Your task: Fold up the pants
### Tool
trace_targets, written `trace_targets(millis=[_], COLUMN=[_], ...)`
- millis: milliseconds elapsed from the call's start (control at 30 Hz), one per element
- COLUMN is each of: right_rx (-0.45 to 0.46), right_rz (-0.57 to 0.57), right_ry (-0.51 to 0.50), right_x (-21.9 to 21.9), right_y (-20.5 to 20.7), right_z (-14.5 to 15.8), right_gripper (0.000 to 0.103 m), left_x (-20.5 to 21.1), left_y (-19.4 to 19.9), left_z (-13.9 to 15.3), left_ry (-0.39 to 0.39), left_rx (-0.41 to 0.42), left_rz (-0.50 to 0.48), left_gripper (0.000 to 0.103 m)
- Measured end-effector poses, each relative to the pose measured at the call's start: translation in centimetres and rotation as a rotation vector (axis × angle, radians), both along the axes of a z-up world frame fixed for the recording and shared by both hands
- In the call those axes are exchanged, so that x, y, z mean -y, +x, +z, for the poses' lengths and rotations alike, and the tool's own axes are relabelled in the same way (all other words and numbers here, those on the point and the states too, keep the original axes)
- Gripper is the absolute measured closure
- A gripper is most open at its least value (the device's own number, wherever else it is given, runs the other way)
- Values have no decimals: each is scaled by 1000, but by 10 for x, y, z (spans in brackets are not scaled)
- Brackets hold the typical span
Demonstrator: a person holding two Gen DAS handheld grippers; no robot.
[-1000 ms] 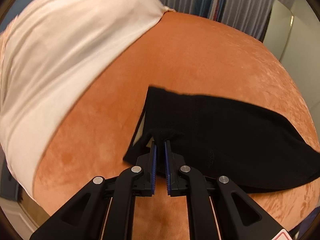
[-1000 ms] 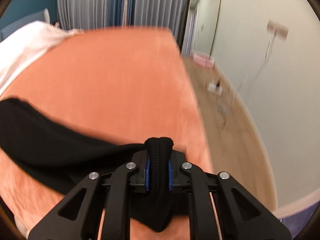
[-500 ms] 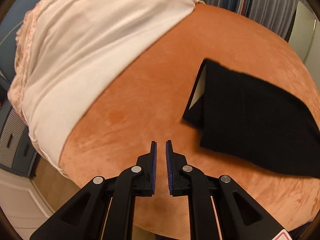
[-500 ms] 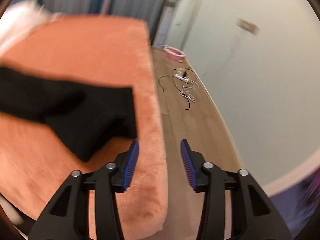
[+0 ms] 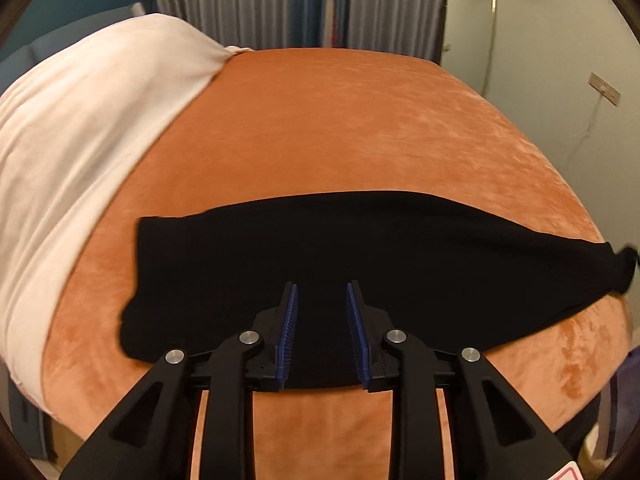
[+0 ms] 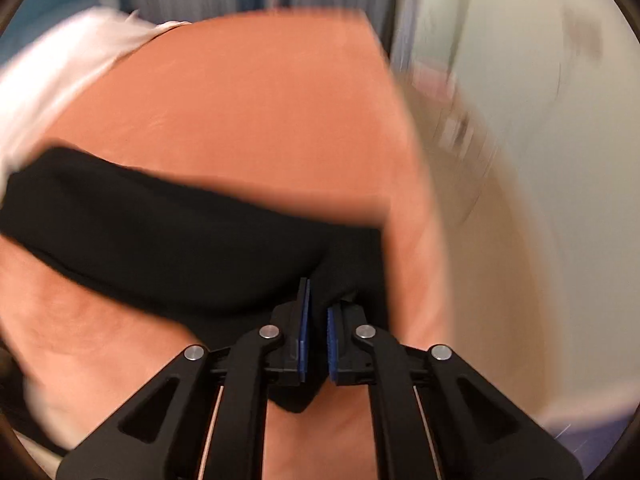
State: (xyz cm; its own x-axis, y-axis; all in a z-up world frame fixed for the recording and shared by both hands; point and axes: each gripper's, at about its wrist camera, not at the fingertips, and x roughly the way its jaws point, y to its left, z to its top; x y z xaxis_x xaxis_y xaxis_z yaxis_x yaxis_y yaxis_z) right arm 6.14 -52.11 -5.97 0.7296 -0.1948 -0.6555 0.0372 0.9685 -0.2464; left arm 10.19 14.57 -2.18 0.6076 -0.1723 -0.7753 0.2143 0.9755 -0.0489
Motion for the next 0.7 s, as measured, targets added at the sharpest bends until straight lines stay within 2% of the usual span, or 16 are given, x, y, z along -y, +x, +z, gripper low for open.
trace_targets(millis=[33, 67, 100, 133, 167, 200, 267, 333, 433, 533, 600, 667, 700], right_rx=[132, 203, 267, 249, 188, 102, -53, -128, -54, -14, -38, -100, -137], right_rz=[27, 55, 84, 60, 17, -24, -90, -203, -238, -206, -182, -194, -221], right_ry=[-79, -146, -287, -381, -431, -451, -435, -295, -42, 232, 391, 431, 422], right_x=[-6, -12, -20, -18, -10, 5, 29, 54, 62, 67, 66, 68, 68], right_y=[-12, -24, -40, -47, -51, -62, -84, -111, -119, -71, -30, 8, 28], right_z=[29, 41, 45, 34, 17, -13, -59, -84, -68, -45, -48, -65, -80], right_gripper=[99, 98, 95, 73, 41, 28, 29, 37, 37, 36, 36, 38, 44], left_x=[12, 14, 20, 25, 29, 33, 40, 45, 58, 66, 73, 71, 68], left_y=[-2, -4, -8, -12, -16, -21, -30, -33, -29, -23, -27, -35, -38], left_z=[-1, -3, -3, -4, -5, -5, -10, -15, -15, -12, -9, -5, -4], left_ry=[-17, -33, -47, -61, -71, -77, -64, -35, -28, -74, -105, -129, -129], left_rx=[-6, -8, -11, -15, -16, -19, -24, -32, -41, -40, -32, -21, -15], left_rz=[-12, -18, -23, -31, -37, -43, -50, -58, -72, -66, -59, -45, -36], left_gripper=[78, 78, 78, 78, 78, 78, 78, 78, 78, 76, 67, 62, 62])
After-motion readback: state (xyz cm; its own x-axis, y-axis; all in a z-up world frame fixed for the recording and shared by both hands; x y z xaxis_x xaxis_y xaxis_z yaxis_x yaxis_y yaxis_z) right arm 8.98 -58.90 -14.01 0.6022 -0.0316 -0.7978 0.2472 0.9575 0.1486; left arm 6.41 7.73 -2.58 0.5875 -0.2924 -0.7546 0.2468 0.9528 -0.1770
